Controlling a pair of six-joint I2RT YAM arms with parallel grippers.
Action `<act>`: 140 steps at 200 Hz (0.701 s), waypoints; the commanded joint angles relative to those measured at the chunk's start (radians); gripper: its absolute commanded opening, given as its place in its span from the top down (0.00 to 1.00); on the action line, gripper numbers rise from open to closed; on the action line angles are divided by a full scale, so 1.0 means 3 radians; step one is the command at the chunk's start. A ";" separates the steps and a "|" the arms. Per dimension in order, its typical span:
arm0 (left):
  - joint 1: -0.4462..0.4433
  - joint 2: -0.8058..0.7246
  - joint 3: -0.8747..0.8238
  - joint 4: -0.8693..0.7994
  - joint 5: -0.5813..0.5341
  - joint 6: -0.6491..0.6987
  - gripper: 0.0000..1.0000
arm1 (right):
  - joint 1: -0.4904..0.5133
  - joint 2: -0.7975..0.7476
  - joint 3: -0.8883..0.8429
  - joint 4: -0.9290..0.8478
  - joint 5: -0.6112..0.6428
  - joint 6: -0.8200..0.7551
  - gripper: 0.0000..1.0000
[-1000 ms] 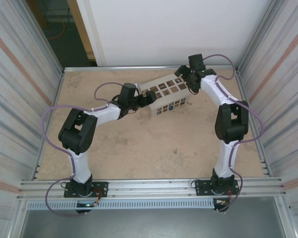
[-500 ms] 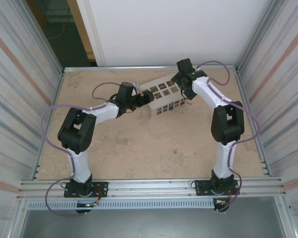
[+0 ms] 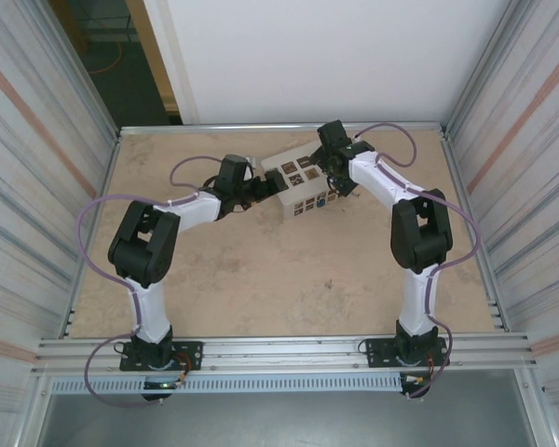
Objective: Unlock the padlock with the key
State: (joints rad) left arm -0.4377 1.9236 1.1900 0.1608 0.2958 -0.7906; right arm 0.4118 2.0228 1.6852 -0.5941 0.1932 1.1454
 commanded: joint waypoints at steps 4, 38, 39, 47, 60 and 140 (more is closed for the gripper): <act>0.0090 -0.0168 -0.0131 0.0041 0.0051 -0.0013 0.04 | 0.0127 0.0145 0.0035 0.0089 -0.0127 0.0201 0.01; 0.0180 -0.0284 -0.0263 0.0047 0.0049 -0.0005 0.04 | 0.0265 0.0240 0.0118 0.0122 -0.0194 0.0306 0.01; 0.0183 -0.0288 -0.0269 0.0047 0.0048 -0.0006 0.04 | 0.0269 0.0244 0.0122 0.0123 -0.0194 0.0307 0.01; 0.0205 -0.0314 -0.0299 0.0052 0.0051 -0.0007 0.03 | 0.0303 0.0267 0.0140 0.0138 -0.0194 0.0313 0.01; 0.0245 -0.0357 -0.0351 0.0057 0.0056 -0.0007 0.03 | 0.0361 0.0315 0.0182 0.0155 -0.0214 0.0326 0.01; 0.0494 -0.0648 -0.0631 0.0035 0.0050 0.0018 0.03 | 0.0699 0.0564 0.0558 0.0211 -0.0285 0.0372 0.01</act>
State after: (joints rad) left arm -0.3122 1.7878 1.0264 0.1608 0.2993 -0.7906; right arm 0.5922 2.1597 1.7905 -0.5407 0.1215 1.2274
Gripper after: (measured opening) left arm 0.969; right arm 0.991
